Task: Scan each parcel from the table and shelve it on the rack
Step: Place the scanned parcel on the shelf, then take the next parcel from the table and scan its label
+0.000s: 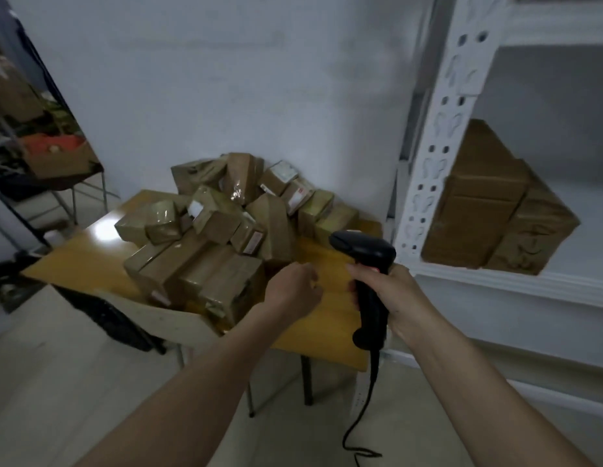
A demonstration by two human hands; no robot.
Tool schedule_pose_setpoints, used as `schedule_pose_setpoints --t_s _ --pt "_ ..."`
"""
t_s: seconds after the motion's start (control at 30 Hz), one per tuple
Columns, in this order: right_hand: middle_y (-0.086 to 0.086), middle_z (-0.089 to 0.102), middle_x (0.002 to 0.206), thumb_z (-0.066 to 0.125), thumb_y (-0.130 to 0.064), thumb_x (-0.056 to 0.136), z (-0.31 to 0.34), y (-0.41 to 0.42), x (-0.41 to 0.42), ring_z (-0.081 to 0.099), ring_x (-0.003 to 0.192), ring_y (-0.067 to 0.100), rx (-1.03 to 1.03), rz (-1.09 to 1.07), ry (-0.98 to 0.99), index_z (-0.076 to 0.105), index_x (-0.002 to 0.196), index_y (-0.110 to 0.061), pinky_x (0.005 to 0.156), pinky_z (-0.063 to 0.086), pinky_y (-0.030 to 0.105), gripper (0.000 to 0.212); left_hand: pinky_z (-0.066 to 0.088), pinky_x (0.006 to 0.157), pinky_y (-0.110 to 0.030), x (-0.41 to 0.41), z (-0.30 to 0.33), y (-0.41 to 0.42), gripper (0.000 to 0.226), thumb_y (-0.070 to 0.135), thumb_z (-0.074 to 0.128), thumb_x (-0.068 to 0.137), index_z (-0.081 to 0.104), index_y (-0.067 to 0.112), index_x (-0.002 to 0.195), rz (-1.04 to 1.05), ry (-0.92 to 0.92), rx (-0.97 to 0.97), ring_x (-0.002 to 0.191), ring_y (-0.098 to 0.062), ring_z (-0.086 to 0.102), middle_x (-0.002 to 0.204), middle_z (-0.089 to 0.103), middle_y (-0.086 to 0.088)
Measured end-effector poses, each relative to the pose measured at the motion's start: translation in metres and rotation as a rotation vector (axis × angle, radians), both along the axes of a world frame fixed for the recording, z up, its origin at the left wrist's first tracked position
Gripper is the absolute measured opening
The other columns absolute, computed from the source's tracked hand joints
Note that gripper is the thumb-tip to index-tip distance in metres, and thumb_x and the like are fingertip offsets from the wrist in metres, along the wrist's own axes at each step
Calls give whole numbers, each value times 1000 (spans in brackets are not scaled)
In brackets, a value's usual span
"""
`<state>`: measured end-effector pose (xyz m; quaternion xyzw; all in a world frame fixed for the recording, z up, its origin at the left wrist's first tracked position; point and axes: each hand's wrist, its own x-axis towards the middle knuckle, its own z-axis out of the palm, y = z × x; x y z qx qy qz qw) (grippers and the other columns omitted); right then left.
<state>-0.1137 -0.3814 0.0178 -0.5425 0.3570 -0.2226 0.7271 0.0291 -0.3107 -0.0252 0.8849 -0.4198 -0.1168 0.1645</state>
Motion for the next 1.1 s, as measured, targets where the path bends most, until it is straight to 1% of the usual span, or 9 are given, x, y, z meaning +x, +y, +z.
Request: schedule_pose_setpoints --t_s 0.17,0.27,0.37,0.47,0.53,0.67,0.87,1.0,1.1 --pt "7 66 62 72 -12 84 -20 14 70 62 54 17 21 12 58 65 87 -5 56 52 30 10 41 85 -28 69 -25 26 34 29 51 95 57 18 127 -2 40 110 115 -21 53 127 55 -2" --pt "9 67 67 73 -13 83 -31 22 113 63 58 18 46 12 83 66 89 -4 62 54 31 12 48 88 -29 109 -38 39 26 27 49 95 60 18 118 28 71 149 107 -20 56 117 58 -1" --pt "10 68 71 73 -12 83 -41 30 151 64 63 21 70 11 114 67 93 -2 67 55 33 16 54 87 -36 145 -47 52 20 27 50 94 61 20 109 39 102 198 95 -18 59 106 60 -1" --pt "10 68 73 74 -12 82 -45 38 184 64 65 21 88 12 142 68 90 -4 69 56 32 13 52 84 -30 177 -53 63 19 29 52 95 59 21 111 40 145 212 96 -16 57 107 59 0" --pt "11 68 73 74 -12 82 -47 42 203 63 64 20 81 19 157 68 88 -4 65 55 29 11 45 83 -27 195 -56 66 31 32 54 96 55 18 123 59 181 204 104 -17 54 117 55 -1" --pt "10 68 72 74 -11 82 -48 40 229 63 62 18 77 20 186 68 88 -6 63 55 26 10 41 104 -39 228 -64 60 66 37 62 91 32 14 145 102 252 197 130 -28 41 142 40 -11" --pt "10 68 73 73 -11 82 -51 21 264 63 63 18 84 35 183 68 89 -7 64 54 28 9 40 104 -43 268 -70 36 79 36 68 86 26 12 148 253 388 136 134 -34 34 147 30 -14" --pt "11 68 72 73 -10 83 -50 7 288 63 64 20 111 66 173 69 81 -8 67 54 30 5 42 105 -43 295 -63 19 92 36 73 84 16 9 152 516 571 -31 137 -35 33 153 22 -16" --pt "9 69 74 73 -11 83 -52 -7 302 65 70 20 100 103 172 70 87 -8 74 55 32 6 40 104 -44 316 -57 4 100 38 77 80 14 7 152 689 607 -128 139 -36 31 154 21 -17"
